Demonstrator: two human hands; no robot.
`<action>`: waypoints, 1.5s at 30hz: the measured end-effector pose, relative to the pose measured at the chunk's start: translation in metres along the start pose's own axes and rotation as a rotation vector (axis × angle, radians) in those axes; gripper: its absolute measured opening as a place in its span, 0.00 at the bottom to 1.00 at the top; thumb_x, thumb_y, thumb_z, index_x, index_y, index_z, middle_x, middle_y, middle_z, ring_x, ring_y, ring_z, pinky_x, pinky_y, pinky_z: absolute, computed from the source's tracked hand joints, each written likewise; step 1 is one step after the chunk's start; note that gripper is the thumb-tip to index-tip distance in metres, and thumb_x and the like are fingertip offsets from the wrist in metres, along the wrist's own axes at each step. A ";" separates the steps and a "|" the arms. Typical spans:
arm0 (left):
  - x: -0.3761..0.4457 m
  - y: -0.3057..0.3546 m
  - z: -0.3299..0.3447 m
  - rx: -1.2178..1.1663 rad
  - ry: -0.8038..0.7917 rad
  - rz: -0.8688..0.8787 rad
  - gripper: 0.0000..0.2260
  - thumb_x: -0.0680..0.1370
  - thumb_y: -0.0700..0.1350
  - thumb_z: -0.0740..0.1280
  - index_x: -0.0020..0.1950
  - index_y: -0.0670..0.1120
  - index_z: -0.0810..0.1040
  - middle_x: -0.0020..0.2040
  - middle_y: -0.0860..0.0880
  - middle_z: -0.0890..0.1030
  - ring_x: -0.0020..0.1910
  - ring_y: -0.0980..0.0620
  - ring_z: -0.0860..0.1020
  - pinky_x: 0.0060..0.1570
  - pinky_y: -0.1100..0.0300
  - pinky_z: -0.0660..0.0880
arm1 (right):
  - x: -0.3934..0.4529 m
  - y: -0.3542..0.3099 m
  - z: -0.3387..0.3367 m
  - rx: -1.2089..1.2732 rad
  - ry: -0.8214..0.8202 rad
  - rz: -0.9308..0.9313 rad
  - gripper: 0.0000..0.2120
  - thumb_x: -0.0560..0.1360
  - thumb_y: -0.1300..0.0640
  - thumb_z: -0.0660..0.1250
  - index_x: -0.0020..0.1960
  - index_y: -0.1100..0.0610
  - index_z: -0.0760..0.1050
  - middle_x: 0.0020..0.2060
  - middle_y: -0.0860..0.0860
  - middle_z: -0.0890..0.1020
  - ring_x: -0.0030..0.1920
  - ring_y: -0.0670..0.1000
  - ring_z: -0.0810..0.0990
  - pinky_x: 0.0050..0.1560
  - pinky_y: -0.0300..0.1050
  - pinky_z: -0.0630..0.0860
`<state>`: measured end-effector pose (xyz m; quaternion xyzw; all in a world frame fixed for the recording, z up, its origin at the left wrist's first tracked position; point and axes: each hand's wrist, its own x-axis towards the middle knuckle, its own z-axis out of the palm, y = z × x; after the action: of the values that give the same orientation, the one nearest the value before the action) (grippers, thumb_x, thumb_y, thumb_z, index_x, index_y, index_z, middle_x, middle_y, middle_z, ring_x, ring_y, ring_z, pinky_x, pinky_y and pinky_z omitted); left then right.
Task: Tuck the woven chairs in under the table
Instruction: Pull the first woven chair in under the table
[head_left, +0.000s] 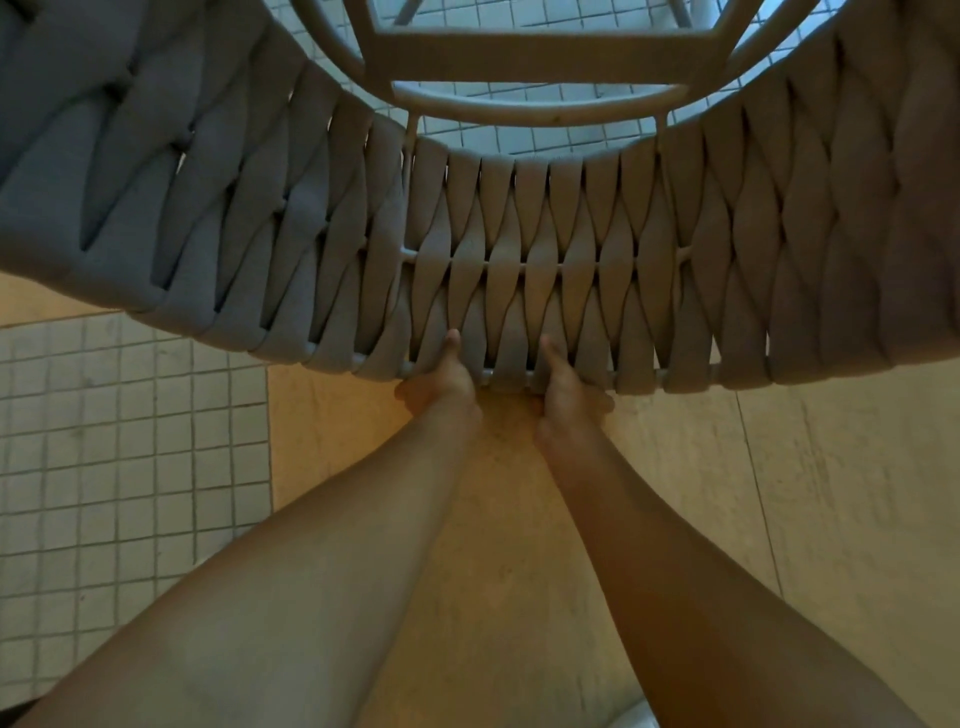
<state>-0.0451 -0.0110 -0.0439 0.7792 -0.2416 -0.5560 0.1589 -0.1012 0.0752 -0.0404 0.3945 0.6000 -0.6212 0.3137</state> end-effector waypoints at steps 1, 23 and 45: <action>0.000 -0.001 0.000 -0.038 0.007 -0.017 0.42 0.67 0.60 0.80 0.73 0.43 0.69 0.63 0.44 0.79 0.62 0.42 0.77 0.51 0.55 0.68 | 0.000 0.000 0.005 -0.060 0.051 0.010 0.59 0.62 0.48 0.85 0.80 0.59 0.51 0.73 0.58 0.70 0.71 0.60 0.70 0.72 0.57 0.69; -0.127 0.016 -0.067 -0.016 -0.106 0.668 0.34 0.76 0.47 0.76 0.75 0.42 0.62 0.69 0.46 0.66 0.61 0.52 0.76 0.53 0.67 0.78 | -0.119 -0.068 0.008 0.171 0.089 -0.190 0.42 0.65 0.62 0.84 0.64 0.51 0.56 0.64 0.57 0.75 0.61 0.58 0.79 0.60 0.61 0.80; -0.252 0.176 -0.175 1.950 -0.395 1.649 0.36 0.83 0.45 0.60 0.83 0.48 0.39 0.83 0.41 0.45 0.82 0.44 0.46 0.77 0.36 0.49 | -0.338 -0.124 -0.028 -0.013 0.146 -0.270 0.35 0.70 0.60 0.80 0.63 0.52 0.58 0.55 0.48 0.74 0.50 0.46 0.77 0.60 0.56 0.81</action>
<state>0.0182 -0.0217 0.3038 0.0998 -0.9712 0.0053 -0.2161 -0.0390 0.0852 0.3151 0.3521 0.6727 -0.6238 0.1854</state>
